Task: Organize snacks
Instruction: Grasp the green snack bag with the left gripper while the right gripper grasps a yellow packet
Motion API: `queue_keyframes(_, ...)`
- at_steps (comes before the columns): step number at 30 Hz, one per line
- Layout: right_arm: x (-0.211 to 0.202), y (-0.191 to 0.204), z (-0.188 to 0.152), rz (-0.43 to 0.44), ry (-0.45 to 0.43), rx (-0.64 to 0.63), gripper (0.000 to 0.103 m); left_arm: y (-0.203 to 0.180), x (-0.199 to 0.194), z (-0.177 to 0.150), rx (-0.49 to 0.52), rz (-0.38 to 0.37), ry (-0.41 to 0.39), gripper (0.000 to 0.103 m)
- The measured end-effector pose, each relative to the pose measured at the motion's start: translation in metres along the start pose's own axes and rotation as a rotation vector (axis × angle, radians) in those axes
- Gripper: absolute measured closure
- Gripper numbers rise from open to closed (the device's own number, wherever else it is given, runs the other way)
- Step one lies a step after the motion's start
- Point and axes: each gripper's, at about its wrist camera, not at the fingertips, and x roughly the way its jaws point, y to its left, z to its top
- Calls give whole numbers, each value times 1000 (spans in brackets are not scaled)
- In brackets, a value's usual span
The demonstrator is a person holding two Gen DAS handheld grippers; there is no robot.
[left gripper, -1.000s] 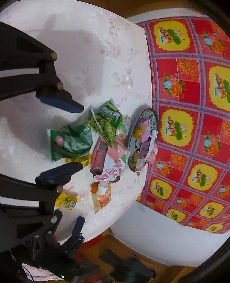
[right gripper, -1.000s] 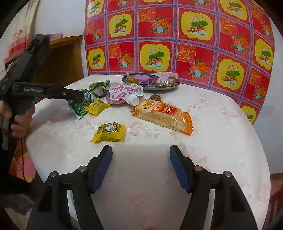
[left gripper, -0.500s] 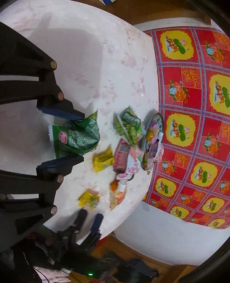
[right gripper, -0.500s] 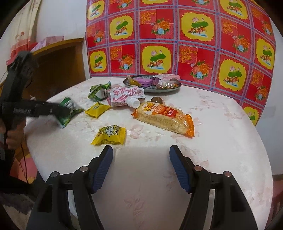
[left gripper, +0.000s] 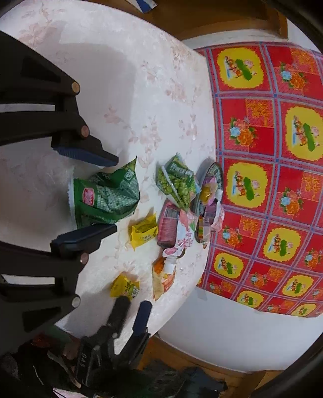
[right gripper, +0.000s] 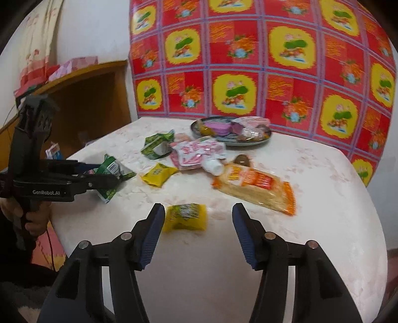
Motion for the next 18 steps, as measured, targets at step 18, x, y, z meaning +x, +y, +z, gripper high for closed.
queue_keyframes(18,-6,8,-11,-35,55,-5,72,-9,-9,-15,8,-194,-17,62)
